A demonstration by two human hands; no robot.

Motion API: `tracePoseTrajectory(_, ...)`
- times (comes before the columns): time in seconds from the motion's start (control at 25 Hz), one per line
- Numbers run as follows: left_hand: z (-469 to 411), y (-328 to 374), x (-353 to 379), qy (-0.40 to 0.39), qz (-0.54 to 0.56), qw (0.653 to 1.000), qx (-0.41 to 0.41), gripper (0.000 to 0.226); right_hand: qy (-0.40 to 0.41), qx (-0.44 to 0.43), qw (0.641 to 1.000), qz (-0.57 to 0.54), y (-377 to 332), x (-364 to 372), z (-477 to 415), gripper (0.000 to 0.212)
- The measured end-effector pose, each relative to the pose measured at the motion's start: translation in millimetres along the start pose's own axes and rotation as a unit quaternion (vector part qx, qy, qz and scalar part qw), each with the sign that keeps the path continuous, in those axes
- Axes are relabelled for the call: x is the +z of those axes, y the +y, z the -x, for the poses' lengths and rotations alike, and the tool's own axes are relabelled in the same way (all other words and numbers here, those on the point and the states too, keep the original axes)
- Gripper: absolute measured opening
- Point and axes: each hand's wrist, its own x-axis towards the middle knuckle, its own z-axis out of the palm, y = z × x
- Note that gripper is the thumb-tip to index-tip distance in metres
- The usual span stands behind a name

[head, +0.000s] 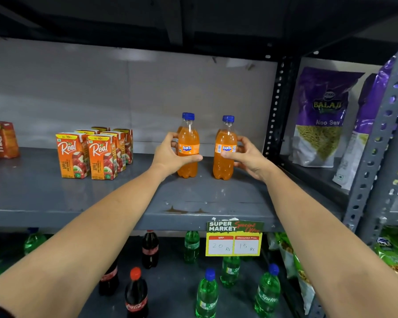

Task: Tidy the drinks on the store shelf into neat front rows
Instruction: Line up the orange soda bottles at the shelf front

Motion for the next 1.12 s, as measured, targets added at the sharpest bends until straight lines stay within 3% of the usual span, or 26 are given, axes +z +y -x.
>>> tracePoseTrajectory(0.12, -2.4, -5.0, -2.2, -0.034, 0.012, 0.999, -0.021, 0.078, -0.016, 0.024, 0.999, 0.025, 2.4, 0.2, -0.6, 0.066)
tracePoseTrajectory(0.28, -3.8, -9.0, -7.0, -0.019, -0.002, 1.000, -0.022, 0.075, -0.040, 0.050, 0.997, 0.046, 4.1, -0.2, 0.7, 0.069)
tracePoseTrajectory(0.6, -5.8, -10.7, -8.6, -0.015, -0.013, 1.000, -0.015, 0.073, -0.031, 0.038, 0.997, 0.065, 5.1, -1.9, 1.4, 0.063)
tracePoseTrajectory(0.96, -5.4, -9.7, -7.3, -0.026, -0.011, 0.999, -0.027, 0.070, -0.035, 0.023, 0.995, 0.095, 7.8, -2.0, 1.5, 0.079)
tracePoseTrajectory(1.12, 0.5, -8.9, -8.0, -0.037, 0.010, 0.998, -0.049, 0.069, -0.009, 0.020, 0.996, 0.084, 5.5, 1.3, 4.3, 0.062)
